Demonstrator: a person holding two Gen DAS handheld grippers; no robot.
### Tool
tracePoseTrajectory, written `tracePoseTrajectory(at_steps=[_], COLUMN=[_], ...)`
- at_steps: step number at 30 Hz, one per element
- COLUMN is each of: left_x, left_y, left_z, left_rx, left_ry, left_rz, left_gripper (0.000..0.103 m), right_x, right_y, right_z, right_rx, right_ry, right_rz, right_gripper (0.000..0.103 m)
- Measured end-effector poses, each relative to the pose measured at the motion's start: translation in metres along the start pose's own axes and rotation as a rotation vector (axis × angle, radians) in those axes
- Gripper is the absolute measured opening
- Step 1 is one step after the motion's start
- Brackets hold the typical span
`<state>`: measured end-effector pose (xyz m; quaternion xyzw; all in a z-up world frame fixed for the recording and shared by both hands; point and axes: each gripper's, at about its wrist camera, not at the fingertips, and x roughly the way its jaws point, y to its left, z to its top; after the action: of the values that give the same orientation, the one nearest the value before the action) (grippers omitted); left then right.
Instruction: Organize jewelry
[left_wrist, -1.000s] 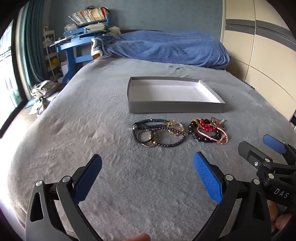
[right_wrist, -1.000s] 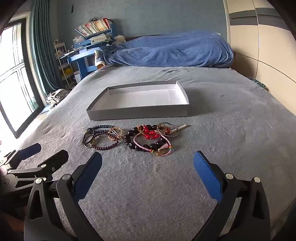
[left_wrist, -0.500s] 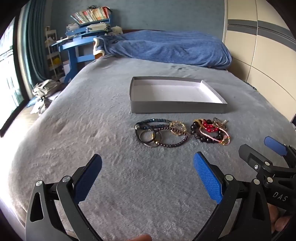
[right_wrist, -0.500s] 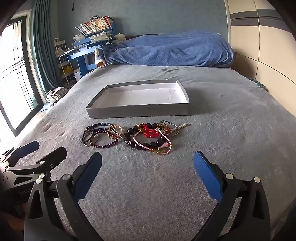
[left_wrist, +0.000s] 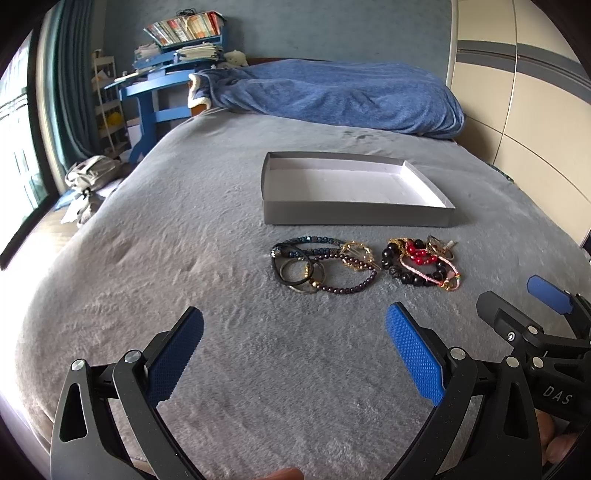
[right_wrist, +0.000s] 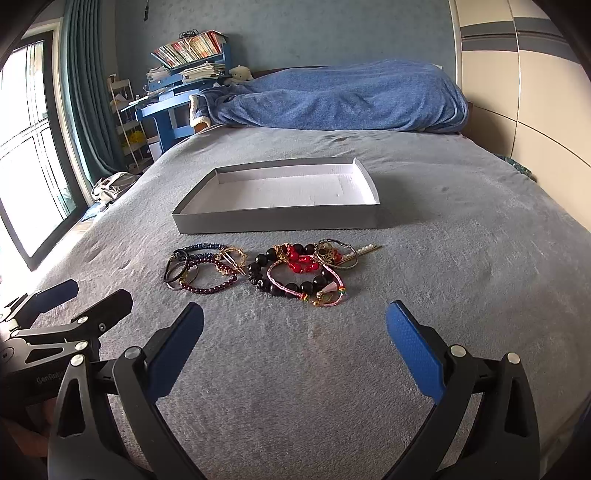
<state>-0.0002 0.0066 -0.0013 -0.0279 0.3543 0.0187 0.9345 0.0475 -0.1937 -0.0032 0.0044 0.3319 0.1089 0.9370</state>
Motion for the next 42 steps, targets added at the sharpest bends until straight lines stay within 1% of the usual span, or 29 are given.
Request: tracePoseTrajectory(at_steps=[39, 42], left_x=[0.0034, 0.0039], left_y=[-0.0032, -0.0031], left_z=[-0.0012, -0.0005], left_rx=[-0.002, 0.001], left_ry=[0.016, 0.023], left_rz=[0.005, -0.005], left_gripper=[0.098, 0.098], right_x=[-0.003, -0.0041], right_y=[-0.0014, -0.0009], right_z=[0.0003, 0.0003], right_rx=[0.002, -0.001], right_ry=[-0.003, -0.001], right_rz=[-0.001, -0.001], right_gripper=[0.098, 0.098])
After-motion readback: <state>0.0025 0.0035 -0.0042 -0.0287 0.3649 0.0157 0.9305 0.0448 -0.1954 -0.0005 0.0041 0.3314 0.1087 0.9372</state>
